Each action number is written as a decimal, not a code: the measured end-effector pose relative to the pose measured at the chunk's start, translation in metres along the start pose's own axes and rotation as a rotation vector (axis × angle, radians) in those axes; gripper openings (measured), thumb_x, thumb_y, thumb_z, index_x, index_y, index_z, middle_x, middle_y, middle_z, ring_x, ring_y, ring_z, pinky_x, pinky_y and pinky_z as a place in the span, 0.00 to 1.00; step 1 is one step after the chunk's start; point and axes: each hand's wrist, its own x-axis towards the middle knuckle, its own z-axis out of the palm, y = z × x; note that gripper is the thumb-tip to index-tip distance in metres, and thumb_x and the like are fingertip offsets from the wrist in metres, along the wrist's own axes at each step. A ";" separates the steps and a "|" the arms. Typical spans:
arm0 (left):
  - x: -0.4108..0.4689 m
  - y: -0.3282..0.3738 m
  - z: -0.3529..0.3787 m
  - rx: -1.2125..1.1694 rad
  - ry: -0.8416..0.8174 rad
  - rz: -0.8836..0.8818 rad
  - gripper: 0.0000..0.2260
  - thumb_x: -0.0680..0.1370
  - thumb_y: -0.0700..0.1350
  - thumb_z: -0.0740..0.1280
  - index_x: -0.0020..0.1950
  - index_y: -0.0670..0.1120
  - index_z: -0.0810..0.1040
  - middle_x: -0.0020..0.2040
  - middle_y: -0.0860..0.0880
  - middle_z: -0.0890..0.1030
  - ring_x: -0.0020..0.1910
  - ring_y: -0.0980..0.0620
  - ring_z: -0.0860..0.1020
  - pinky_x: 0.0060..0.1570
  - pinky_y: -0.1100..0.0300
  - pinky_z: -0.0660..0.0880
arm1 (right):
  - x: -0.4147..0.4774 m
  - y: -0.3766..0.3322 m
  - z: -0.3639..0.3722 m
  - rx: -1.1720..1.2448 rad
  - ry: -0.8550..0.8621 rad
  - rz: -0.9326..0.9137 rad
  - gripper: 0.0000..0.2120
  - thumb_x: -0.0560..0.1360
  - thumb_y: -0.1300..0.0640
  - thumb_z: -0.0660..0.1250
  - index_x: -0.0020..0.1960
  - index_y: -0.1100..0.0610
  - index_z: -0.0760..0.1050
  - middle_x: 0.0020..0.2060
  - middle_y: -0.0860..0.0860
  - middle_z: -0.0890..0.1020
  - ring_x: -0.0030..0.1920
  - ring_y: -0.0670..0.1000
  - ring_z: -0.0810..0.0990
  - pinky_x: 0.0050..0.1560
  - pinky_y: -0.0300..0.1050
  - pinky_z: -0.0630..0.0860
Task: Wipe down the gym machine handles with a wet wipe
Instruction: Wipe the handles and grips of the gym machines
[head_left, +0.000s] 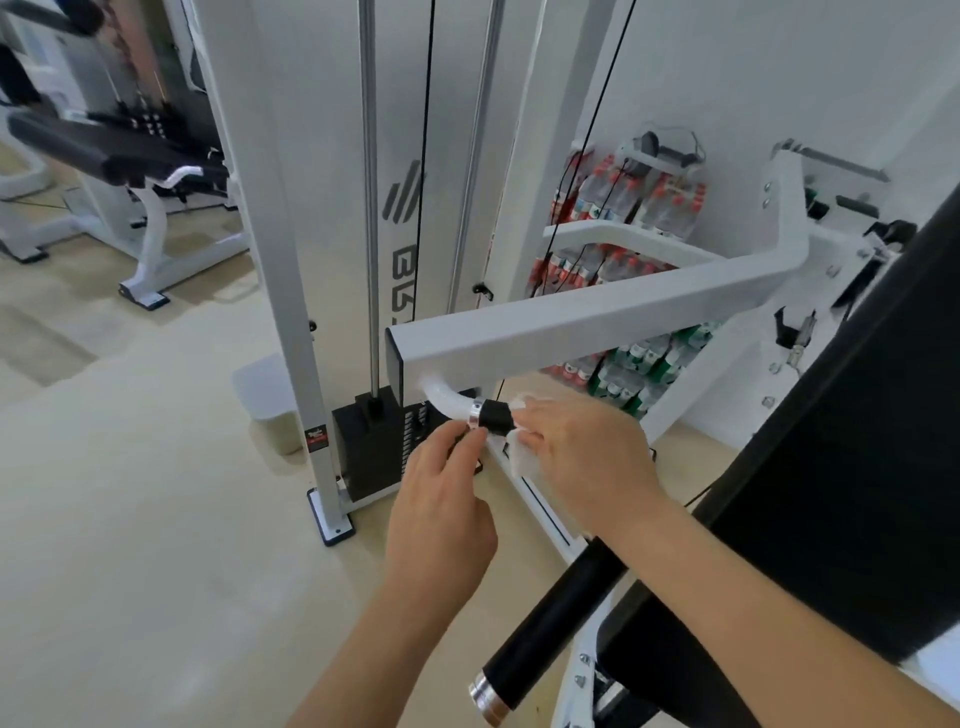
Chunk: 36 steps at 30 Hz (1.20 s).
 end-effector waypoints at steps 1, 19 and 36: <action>0.001 -0.003 -0.002 0.008 0.005 -0.007 0.31 0.68 0.29 0.62 0.70 0.47 0.70 0.69 0.51 0.69 0.68 0.51 0.66 0.63 0.67 0.58 | -0.009 0.006 -0.007 -0.022 0.032 0.029 0.16 0.75 0.50 0.55 0.46 0.54 0.80 0.34 0.49 0.83 0.33 0.52 0.80 0.30 0.47 0.77; 0.015 -0.023 -0.011 -0.111 -0.038 0.042 0.29 0.73 0.35 0.65 0.73 0.50 0.65 0.68 0.53 0.69 0.67 0.55 0.65 0.63 0.68 0.57 | 0.062 -0.023 0.006 0.192 -0.208 0.288 0.10 0.79 0.54 0.61 0.51 0.53 0.81 0.45 0.51 0.84 0.42 0.51 0.78 0.41 0.41 0.70; 0.093 -0.015 -0.027 0.505 -0.234 0.745 0.14 0.77 0.49 0.66 0.61 0.48 0.77 0.53 0.50 0.81 0.47 0.48 0.76 0.46 0.55 0.75 | -0.029 -0.020 -0.029 -0.002 0.034 0.314 0.13 0.76 0.55 0.65 0.60 0.51 0.77 0.53 0.46 0.82 0.52 0.49 0.78 0.51 0.45 0.74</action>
